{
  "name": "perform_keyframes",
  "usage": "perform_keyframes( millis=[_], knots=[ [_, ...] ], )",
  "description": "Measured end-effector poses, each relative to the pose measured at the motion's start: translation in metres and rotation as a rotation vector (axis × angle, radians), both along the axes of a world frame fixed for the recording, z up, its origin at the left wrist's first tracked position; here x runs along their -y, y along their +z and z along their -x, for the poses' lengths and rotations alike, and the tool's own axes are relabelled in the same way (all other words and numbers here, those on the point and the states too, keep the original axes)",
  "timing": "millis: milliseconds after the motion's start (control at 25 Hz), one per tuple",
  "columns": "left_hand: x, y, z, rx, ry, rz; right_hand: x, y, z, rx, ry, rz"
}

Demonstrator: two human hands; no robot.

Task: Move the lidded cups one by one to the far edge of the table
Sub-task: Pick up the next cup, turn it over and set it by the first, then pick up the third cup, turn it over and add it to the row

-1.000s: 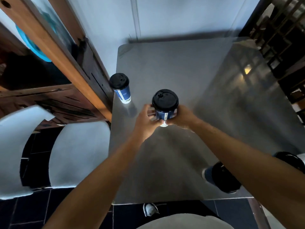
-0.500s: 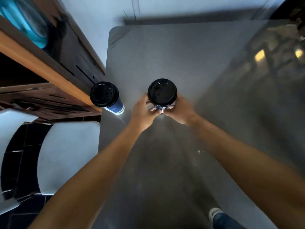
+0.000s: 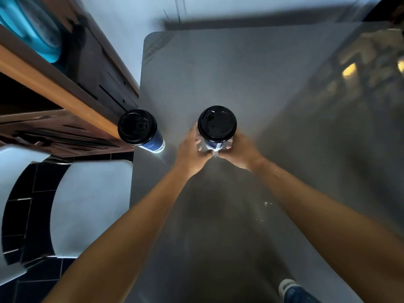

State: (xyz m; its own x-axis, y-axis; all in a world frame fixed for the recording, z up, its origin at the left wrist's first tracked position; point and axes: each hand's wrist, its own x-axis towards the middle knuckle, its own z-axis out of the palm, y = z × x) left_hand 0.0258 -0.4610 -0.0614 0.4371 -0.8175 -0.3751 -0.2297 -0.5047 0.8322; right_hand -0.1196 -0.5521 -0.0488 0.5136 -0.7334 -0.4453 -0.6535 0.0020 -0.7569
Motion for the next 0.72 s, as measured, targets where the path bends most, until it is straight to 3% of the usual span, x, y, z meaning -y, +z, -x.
perform_keyframes(
  millis=[120,280,520,720],
  knots=[
    [-0.014,0.009,-0.003,0.028,0.01,-0.153,-0.006,0.009,0.014,-0.072,-0.072,-0.054],
    [-0.053,0.033,0.008,0.027,0.06,-0.191,-0.03,0.033,0.044,-0.196,-0.107,-0.025],
    [-0.14,0.079,0.061,-0.022,0.11,-0.032,-0.104,0.095,0.097,-0.165,-0.138,0.12],
    [-0.21,0.083,0.135,-0.048,-0.135,0.093,-0.18,0.124,0.172,-0.156,-0.216,0.294]
  ],
)
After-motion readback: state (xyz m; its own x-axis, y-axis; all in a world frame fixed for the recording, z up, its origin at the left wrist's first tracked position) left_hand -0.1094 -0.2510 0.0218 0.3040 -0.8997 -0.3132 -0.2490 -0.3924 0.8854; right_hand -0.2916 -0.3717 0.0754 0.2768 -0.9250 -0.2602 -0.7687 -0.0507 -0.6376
